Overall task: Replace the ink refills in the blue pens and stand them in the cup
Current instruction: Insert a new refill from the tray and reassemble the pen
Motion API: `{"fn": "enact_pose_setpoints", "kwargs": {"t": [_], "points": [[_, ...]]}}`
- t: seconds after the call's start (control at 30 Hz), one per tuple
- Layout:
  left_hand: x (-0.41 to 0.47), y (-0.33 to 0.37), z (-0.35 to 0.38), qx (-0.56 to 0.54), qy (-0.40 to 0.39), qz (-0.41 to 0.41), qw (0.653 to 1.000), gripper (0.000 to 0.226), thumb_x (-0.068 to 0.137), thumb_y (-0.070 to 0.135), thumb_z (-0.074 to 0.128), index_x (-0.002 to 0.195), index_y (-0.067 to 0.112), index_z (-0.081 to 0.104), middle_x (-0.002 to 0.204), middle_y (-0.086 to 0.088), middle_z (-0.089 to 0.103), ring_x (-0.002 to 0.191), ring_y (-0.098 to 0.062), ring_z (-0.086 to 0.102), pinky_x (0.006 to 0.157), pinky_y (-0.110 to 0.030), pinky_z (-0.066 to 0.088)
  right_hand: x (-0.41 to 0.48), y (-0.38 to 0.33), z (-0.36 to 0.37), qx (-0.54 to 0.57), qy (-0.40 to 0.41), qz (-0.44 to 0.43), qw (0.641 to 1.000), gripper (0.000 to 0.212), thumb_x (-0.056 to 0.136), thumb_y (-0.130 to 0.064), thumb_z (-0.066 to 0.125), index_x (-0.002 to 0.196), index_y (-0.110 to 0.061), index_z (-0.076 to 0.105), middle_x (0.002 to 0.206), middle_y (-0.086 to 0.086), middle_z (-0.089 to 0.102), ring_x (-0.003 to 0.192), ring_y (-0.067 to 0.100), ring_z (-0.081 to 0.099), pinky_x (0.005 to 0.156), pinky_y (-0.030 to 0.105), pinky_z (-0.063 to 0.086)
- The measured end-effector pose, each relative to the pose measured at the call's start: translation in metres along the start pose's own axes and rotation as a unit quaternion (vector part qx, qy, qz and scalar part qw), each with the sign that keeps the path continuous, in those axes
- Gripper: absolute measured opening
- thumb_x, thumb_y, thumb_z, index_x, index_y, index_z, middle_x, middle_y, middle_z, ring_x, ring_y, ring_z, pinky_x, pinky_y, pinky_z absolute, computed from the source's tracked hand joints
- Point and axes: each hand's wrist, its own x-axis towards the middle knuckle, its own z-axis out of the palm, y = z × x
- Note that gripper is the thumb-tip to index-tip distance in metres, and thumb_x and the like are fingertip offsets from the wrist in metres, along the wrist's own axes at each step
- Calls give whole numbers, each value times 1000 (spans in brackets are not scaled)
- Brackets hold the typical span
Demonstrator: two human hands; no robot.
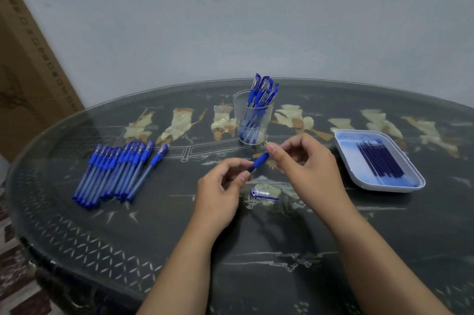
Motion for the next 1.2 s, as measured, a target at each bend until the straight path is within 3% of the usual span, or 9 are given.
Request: {"fn": "enact_pose_setpoints", "kwargs": {"t": [0.1, 0.17, 0.27, 0.43, 0.6, 0.7, 0.8, 1.0, 1.2], "points": [[0, 0, 0, -4, -1, -3, 1000, 33, 89, -6, 61, 89, 26, 69, 86, 9, 73, 85, -7, 69, 77, -13, 49, -1, 1, -2, 39, -30, -2, 999, 15, 85, -27, 72, 100, -24, 69, 85, -2, 71, 83, 13, 68, 80, 33, 57], [0, 1, 0, 0, -5, -2, 1000, 33, 89, -5, 61, 90, 27, 69, 87, 9, 73, 86, -7, 69, 78, -13, 49, 0, 0, -3, 18, -40, -25, 999, 12, 86, -17, 73, 96, -23, 72, 83, -4, 72, 80, 8, 67, 77, 23, 54], [-1, 1, -1, 8, -7, -2, 1000, 32, 89, -4, 61, 90, 27, 69, 88, 10, 73, 88, -7, 69, 79, -13, 49, -1, -2, 0, -15, -3, -16, 1000, 13, 80, -28, 77, 81, -18, 69, 73, -5, 70, 67, 0, 61, 64, 13, 47], [-1, 1, -1, 0, -3, -6, 1000, 31, 90, -4, 61, 90, 26, 69, 88, 9, 73, 86, -8, 70, 78, -13, 50, -1, 2, -1, 33, -29, -3, 999, 16, 86, -24, 72, 102, -24, 70, 87, -1, 72, 83, 11, 68, 77, 27, 56], [-1, 2, -2, 3, -7, -4, 1000, 31, 90, -5, 61, 91, 25, 69, 87, 9, 73, 87, -6, 69, 77, -12, 49, -1, 0, 1, -4, -11, -13, 1000, 9, 81, -26, 76, 82, -18, 71, 75, -6, 72, 71, 3, 65, 66, 15, 50], [-1, 3, -1, -2, -4, -5, 1000, 31, 89, -5, 61, 90, 24, 69, 87, 9, 73, 86, -6, 69, 77, -12, 49, -1, 2, 0, 19, -7, 3, 1000, 16, 81, -33, 75, 89, -20, 69, 80, -1, 71, 77, 9, 67, 73, 23, 54], [-1, 2, -1, -6, -4, -8, 1000, 32, 89, -5, 61, 91, 25, 70, 87, 8, 73, 86, -8, 69, 77, -14, 49, -1, 1, -1, 40, -33, -3, 999, 14, 86, -20, 72, 99, -24, 72, 86, 1, 73, 84, 18, 69, 83, 39, 57], [-1, 2, -1, 0, -9, -5, 1000, 31, 89, -5, 61, 93, 25, 70, 89, 6, 74, 87, -9, 70, 80, -16, 51, -2, 3, 1, 40, -11, 16, 999, 14, 81, -31, 75, 87, -20, 69, 78, 1, 73, 77, 19, 69, 76, 39, 59], [-2, 4, -1, -13, -17, -3, 1000, 35, 90, -7, 59, 96, 25, 70, 91, 8, 73, 90, -10, 70, 84, -21, 53, -2, 2, 2, 91, -23, 31, 995, 3, 85, -9, 72, 88, -11, 72, 74, 9, 73, 69, 18, 71, 69, 35, 61]]}}
